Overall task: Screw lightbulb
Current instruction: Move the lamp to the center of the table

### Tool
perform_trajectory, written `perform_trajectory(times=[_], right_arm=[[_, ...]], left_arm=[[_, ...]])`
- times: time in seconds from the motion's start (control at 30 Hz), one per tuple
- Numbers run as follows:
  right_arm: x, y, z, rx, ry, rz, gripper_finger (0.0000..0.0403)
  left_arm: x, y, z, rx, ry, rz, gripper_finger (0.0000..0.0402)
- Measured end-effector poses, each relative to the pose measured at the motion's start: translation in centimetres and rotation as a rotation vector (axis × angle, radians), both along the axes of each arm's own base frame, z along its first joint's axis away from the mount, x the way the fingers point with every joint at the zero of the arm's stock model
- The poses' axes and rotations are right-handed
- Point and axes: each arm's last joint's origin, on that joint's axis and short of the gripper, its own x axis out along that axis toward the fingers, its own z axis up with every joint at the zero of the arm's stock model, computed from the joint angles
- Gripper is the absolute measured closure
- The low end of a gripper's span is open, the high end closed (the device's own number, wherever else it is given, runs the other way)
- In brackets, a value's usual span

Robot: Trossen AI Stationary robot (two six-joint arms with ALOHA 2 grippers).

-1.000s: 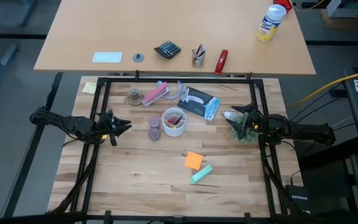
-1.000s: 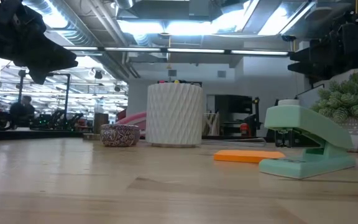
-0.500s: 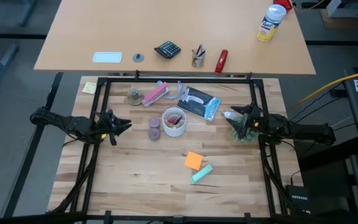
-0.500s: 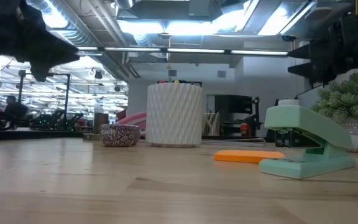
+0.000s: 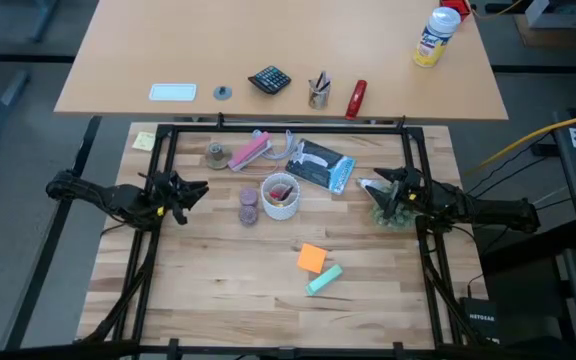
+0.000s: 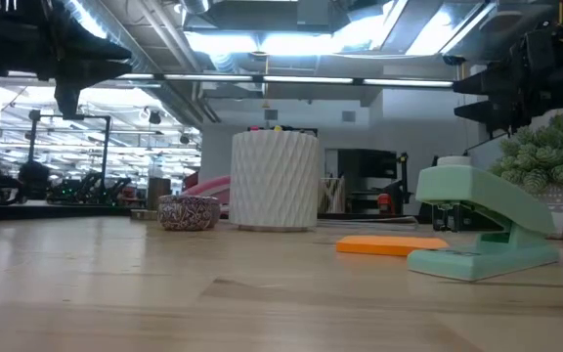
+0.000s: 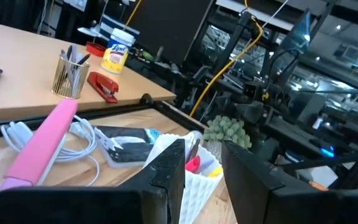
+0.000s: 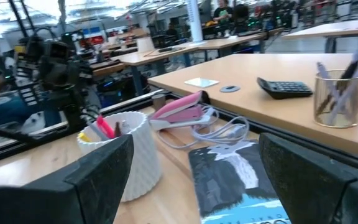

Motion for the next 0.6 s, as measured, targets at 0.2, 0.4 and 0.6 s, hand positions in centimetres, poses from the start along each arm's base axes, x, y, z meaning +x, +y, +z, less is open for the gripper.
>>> perform_trajectory(times=[0.2,0.4,0.6], right_arm=[[0.0,0.0,0.0,0.0,0.0,-0.006,0.0052],[0.0,0.0,0.0,0.002,-0.001,-0.003,0.0052],[0.0,0.0,0.0,0.002,0.0,0.002,0.0052]], left_arm=[[1.3,-0.3,0.4,0.04,0.004,0.018,0.0304],[2.4,0.6,0.5,0.135,0.075,0.289,0.0304],[2.5,2.0,-0.7,0.16,0.222,0.53,0.0304]])
